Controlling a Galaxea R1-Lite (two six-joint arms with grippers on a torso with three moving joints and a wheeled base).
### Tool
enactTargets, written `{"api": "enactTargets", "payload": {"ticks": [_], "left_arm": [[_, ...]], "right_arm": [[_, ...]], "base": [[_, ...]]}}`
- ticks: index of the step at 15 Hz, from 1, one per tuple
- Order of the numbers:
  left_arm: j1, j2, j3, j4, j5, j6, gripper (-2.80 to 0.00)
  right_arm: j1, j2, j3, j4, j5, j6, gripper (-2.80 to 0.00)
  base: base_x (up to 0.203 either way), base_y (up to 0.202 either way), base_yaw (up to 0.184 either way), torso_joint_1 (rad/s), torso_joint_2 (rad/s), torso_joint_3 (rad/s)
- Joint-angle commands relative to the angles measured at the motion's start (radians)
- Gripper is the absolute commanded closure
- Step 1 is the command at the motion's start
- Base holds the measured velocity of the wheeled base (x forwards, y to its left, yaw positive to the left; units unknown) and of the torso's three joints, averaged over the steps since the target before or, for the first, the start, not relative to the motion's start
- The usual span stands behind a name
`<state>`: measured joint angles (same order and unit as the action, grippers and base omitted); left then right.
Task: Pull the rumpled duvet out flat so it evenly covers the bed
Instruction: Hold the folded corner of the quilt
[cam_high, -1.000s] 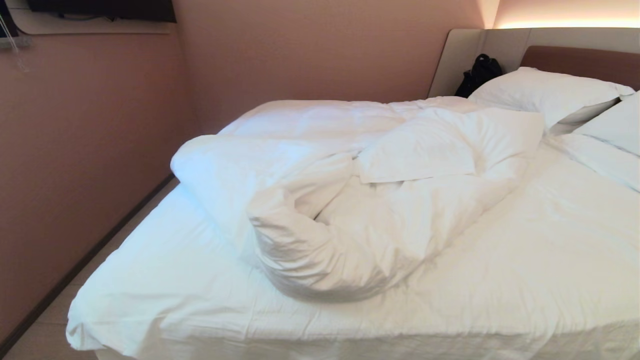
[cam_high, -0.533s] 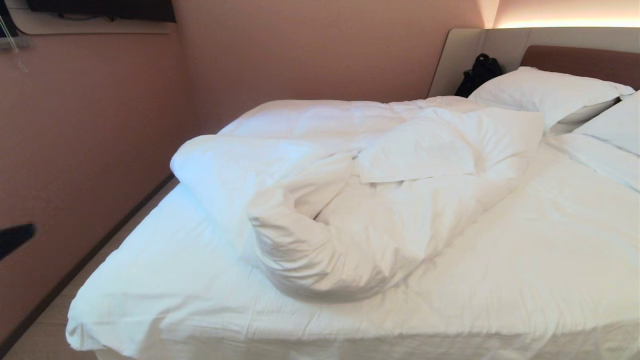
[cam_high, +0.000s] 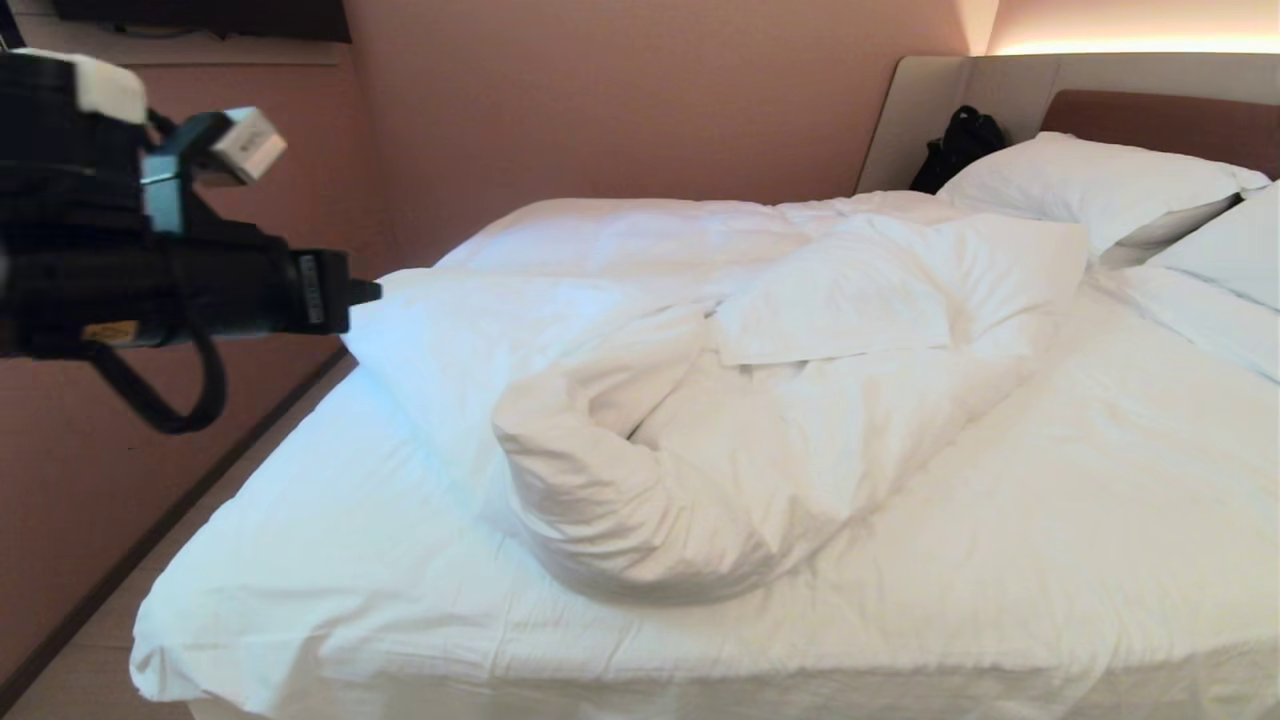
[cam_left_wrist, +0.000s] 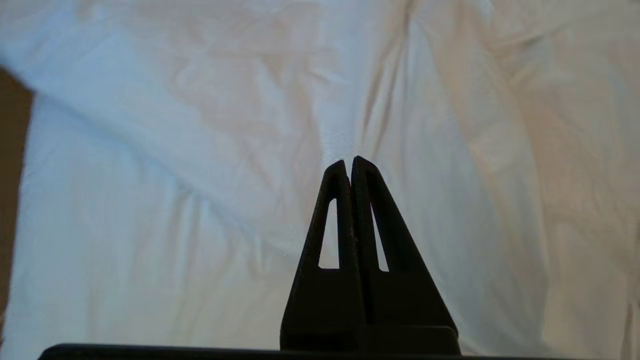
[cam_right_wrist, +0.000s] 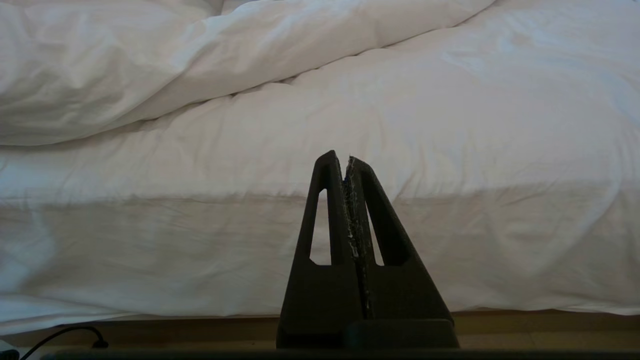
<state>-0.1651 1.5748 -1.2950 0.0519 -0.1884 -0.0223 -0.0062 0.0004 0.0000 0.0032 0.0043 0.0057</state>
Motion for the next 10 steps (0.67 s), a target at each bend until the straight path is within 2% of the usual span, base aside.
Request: {"api": "enactTargets", "payload": {"ticks": [1,3,7,9,10], "left_arm": [[-0.112,0.196,-0.096,0.0,0.005,0.037,0.0],[-0.175,0.255,-0.135,-0.002,0.009,0.078,0.0],[-0.242,0.284,-0.197,-0.001,0.021,0.161,0.0],[-0.26,0.315,-0.209,-0.001,0.097,0.264,0.0],[-0.275,0.321,-0.209,-0.003,0.109,0.299,0.0]], "right_arm": [[0.0,0.0,0.0,0.0,0.0,0.0,0.0],[0.0,0.001,0.0,0.0,0.0,0.0,0.0],[0.0,0.0,0.0,0.0,0.0,0.0,0.0],[0.0,0.0,0.0,0.0,0.0,0.0,0.0],[0.0,0.0,0.0,0.0,0.0,0.0,0.0]], "base": [[0.0,0.0,0.0,0.0,0.0,0.0],[0.0,0.0,0.0,0.0,0.0,0.0],[0.0,0.0,0.0,0.0,0.0,0.0],[0.0,0.0,0.0,0.0,0.0,0.0],[0.0,0.0,0.0,0.0,0.0,0.0]]}}
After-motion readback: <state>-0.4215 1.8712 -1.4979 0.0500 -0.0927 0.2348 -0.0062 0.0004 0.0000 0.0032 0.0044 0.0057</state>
